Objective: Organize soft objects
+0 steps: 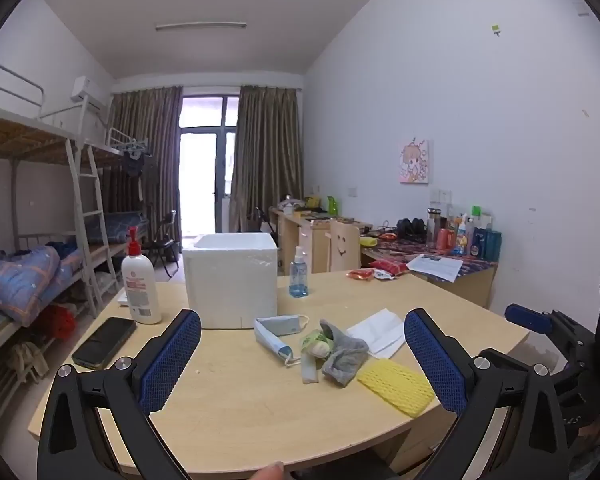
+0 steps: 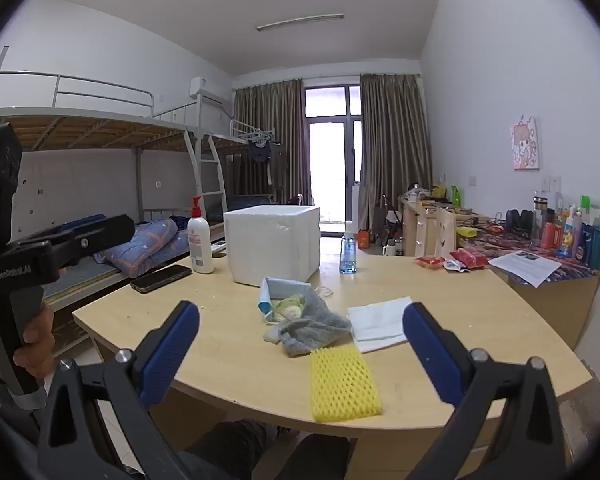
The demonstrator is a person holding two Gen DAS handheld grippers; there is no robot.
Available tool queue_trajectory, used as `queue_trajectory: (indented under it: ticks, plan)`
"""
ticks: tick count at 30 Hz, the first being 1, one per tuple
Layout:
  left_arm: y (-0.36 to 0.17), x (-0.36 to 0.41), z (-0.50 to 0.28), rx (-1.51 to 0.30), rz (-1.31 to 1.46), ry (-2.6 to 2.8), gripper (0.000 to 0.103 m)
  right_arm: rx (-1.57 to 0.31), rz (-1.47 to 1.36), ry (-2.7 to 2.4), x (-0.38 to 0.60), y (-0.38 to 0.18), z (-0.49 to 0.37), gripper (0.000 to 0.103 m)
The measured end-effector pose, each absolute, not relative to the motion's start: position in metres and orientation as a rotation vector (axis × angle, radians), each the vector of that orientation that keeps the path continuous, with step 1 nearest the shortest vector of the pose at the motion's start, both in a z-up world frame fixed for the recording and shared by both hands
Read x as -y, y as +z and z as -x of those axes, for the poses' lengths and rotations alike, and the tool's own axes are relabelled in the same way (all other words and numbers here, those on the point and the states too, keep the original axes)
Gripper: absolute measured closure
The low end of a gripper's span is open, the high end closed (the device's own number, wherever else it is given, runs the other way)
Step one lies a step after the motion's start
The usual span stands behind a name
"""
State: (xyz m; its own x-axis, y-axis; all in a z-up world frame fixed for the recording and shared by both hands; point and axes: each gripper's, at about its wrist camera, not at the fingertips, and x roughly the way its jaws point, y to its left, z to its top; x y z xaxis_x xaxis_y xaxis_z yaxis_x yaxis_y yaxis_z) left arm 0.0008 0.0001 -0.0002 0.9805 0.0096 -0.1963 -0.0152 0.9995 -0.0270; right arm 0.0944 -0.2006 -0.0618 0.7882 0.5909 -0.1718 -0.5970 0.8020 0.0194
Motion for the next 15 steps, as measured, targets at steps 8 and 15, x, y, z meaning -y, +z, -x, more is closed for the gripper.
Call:
queue_trajectory:
  ticks: [8,15]
  plan:
    - [0.0,-0.007,-0.004,-0.177,0.038,0.038,0.001,-0.172,0.039,0.639,0.201,-0.061,-0.092,0.0]
    - [0.0,-0.001,0.002,-0.165,0.031,0.036,0.001,-0.184,0.019,0.646,0.198,-0.059,-0.096,0.0]
